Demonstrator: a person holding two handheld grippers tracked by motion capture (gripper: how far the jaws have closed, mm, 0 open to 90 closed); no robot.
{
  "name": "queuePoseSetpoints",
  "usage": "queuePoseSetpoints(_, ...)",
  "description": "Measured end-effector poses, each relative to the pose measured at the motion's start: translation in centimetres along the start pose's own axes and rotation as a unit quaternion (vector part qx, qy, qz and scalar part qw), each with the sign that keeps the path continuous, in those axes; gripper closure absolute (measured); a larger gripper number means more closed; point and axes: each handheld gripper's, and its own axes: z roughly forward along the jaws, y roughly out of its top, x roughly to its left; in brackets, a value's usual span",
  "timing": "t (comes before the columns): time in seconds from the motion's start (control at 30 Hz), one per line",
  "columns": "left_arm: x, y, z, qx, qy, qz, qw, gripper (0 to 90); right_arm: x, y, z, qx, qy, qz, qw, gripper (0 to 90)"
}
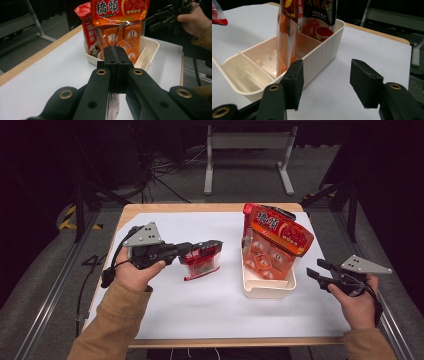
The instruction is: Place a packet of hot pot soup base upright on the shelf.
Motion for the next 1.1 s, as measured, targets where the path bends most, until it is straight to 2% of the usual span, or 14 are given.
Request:
queuePoseSetpoints(0.27, -0.2, 1.1, 1.1, -0.004, -0.011, 0.005, 0.9999, 90.0, -0.2, -0.3, 0.5, 0.001, -0.005, 0.005, 1.0000, 40.8)
queuePoseSetpoints(0.5, -0.7, 2.5, 2.4, -0.007, -0.020, 0.025, 0.9995, 90.0, -0.4, -0.7, 0.8, 0.009, -0.011, 0.004, 0.9999, 40.8)
queuePoseSetpoints(0.63, -1.0, 3.0, 3.1, -0.011, -0.028, 0.028, 0.9992, 90.0, -0.4, -0.8, 1.0, 0.013, -0.008, 0.004, 0.9999, 41.3)
queuePoseSetpoints(0.8, -1.4, 3.6, 4.2, -0.012, -0.038, 0.040, 0.9984, 90.0, -0.5, -0.8, 1.0, 0.011, -0.007, 0.002, 0.9999, 41.9)
queuePoseSetpoints(0.93, -1.6, 3.9, 5.1, -0.016, -0.048, 0.043, 0.9978, 90.0, -0.7, -1.0, 0.9, 0.005, 0.000, 0.016, 0.9999, 42.4)
queuePoseSetpoints(1.1, -1.8, 4.4, 6.1, -0.018, -0.060, 0.047, 0.9969, 90.0, -0.8, -1.0, 0.8, 0.006, -0.003, 0.017, 0.9998, 41.9)
